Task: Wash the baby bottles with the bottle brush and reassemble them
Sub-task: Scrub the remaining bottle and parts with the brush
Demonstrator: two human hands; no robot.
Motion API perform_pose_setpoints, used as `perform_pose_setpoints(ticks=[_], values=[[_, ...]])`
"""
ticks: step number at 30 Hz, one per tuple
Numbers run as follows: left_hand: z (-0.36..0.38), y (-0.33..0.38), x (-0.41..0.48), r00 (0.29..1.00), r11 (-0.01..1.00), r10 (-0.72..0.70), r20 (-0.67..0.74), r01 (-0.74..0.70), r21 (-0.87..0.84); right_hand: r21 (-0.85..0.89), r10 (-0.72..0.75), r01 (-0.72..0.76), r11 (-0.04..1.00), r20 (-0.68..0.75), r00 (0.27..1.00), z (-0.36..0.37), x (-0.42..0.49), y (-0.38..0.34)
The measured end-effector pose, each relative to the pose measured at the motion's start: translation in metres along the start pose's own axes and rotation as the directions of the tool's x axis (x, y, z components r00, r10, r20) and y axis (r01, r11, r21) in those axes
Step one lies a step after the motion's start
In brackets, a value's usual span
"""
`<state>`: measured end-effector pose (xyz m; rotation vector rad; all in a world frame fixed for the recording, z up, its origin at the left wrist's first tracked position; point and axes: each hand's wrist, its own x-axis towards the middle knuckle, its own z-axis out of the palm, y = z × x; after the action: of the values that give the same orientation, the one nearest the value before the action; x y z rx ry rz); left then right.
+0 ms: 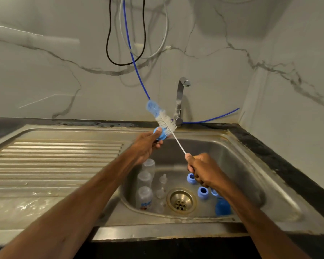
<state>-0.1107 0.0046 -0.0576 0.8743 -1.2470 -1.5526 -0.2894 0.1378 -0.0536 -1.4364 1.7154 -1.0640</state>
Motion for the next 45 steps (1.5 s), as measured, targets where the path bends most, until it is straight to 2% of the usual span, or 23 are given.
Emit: perform_pose_setpoints(ticks=[4,10,13,15,19,21,25,28,33,36,40,43,45], values=[[-0.002,0.002,-0.002,0.999,0.998,-0.017,-0.033,0.015,-0.066,0.027,0.004,-0.006,1.000,0.045,0.999,0.002,-0.004,0.004],[0.021,-0.006,-0.012,0.996,0.998,-0.022,0.084,0.027,-0.054,0.051,0.005,-0.004,0.999,-0.006,1.000,-0.001,0.005,-0.002],[0.015,0.005,-0.009,1.000,0.992,0.011,-0.024,-0.014,-0.124,0.062,-0.003,0.001,0.998,0.032,0.999,-0.001,0.001,0.005],[0.000,0.009,-0.008,0.996,0.982,-0.015,-0.086,-0.001,-0.187,0.025,-0.015,0.013,1.000,0.065,0.998,-0.002,-0.003,0.008],[0.003,0.006,-0.013,0.998,0.986,-0.043,0.048,0.050,-0.162,0.044,-0.014,0.013,0.999,0.021,1.000,-0.004,0.002,-0.001],[0.008,0.007,-0.012,0.994,0.973,-0.034,0.099,0.056,-0.225,0.069,-0.006,0.005,0.998,0.018,1.000,-0.004,0.003,-0.003],[-0.003,0.012,-0.006,0.998,0.946,-0.023,0.050,0.038,-0.322,0.028,0.017,-0.018,0.999,0.059,0.998,-0.005,-0.004,0.007],[-0.002,0.006,-0.007,1.000,0.966,-0.010,0.018,0.015,-0.260,0.018,0.007,-0.008,1.000,0.044,0.999,-0.004,-0.002,0.003],[0.008,0.001,-0.009,0.999,0.989,0.002,0.053,0.006,-0.150,0.027,0.000,-0.001,1.000,0.036,0.999,-0.003,-0.001,0.001],[-0.001,0.006,-0.006,1.000,0.988,0.003,0.004,-0.003,-0.151,0.003,0.002,-0.002,1.000,0.069,0.998,-0.005,-0.006,0.007],[-0.002,0.005,-0.010,0.994,0.987,-0.071,-0.085,0.058,-0.149,0.019,-0.011,0.010,1.000,0.083,0.996,-0.002,-0.004,0.005],[0.006,0.004,-0.014,0.994,0.987,-0.054,-0.093,0.038,-0.158,0.030,-0.012,0.010,0.999,0.072,0.997,0.000,-0.002,0.004],[0.011,0.001,-0.017,0.997,0.972,-0.048,-0.066,0.032,-0.231,0.023,-0.006,0.004,1.000,0.065,0.998,0.001,-0.001,0.005]])
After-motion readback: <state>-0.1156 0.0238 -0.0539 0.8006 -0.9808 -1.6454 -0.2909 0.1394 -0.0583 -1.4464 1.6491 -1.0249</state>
